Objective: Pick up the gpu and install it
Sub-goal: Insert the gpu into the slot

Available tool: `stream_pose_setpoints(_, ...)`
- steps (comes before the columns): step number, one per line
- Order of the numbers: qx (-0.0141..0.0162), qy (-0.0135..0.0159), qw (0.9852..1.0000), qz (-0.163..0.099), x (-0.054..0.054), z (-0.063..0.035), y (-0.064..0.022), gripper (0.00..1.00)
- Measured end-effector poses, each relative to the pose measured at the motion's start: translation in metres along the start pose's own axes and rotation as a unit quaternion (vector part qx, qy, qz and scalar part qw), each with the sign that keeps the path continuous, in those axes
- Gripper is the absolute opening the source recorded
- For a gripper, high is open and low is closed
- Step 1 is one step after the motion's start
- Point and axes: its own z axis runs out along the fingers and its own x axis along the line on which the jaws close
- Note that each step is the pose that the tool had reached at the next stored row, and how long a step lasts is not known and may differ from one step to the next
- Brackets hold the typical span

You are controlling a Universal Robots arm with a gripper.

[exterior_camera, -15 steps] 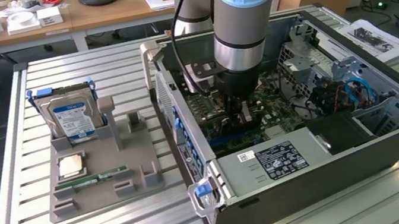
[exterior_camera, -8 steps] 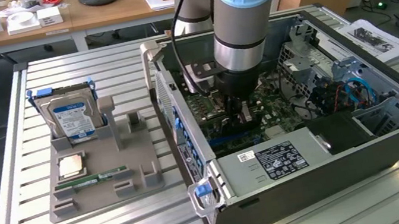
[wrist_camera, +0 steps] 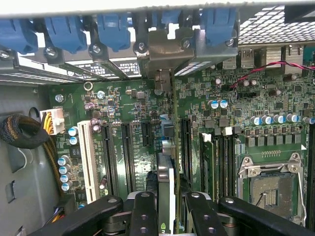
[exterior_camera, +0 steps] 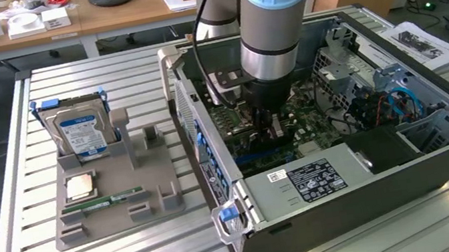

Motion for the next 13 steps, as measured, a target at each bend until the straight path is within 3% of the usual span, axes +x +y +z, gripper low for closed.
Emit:
stream_pose_setpoints(12, 0.0005, -0.0010, 1.0000, 0.000, -0.0004, -0.0030, -0.0002, 0.27)
stream_pose_setpoints(13, 0.0003, -0.0001, 1.0000, 0.000, -0.0004, -0.0047, -0.0003, 0.27)
